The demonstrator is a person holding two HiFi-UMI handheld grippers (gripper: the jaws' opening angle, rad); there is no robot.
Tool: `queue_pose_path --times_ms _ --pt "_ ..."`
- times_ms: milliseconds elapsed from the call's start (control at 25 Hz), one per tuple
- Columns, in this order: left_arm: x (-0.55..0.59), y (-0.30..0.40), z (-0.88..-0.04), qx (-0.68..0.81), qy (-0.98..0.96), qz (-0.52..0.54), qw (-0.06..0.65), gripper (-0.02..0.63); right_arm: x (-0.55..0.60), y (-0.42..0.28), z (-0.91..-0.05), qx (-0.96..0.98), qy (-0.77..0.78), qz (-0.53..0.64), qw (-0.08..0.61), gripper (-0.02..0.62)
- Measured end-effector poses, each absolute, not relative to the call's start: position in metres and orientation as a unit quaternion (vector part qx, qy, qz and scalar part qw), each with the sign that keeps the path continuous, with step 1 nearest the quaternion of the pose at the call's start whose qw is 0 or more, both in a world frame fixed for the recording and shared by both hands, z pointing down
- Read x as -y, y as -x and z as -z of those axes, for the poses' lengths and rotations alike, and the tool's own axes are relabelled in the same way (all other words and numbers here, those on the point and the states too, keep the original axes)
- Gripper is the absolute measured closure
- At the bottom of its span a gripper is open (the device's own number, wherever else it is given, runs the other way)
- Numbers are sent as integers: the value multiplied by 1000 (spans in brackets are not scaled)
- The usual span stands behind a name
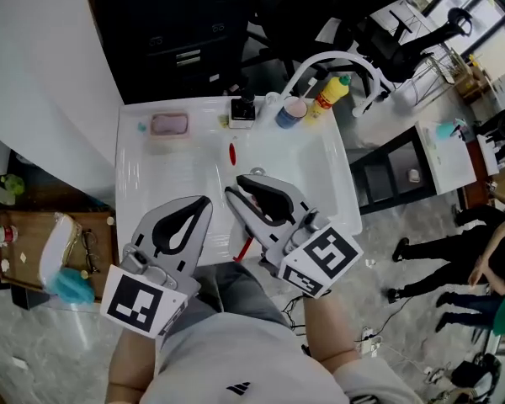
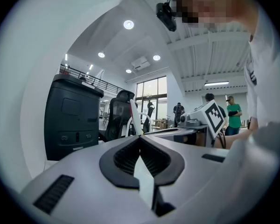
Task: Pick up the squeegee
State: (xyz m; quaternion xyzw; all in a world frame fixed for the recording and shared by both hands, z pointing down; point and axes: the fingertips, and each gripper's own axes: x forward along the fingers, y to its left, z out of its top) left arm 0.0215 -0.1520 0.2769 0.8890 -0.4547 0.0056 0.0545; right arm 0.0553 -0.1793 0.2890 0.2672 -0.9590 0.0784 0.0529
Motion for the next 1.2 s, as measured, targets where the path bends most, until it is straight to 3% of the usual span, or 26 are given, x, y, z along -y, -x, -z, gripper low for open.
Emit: queue_pose_path --times_ms 1200 --pt "119 -91 -260 376 -926 -6 32 594 120 -126 -253 940 -335 -60 -21 503"
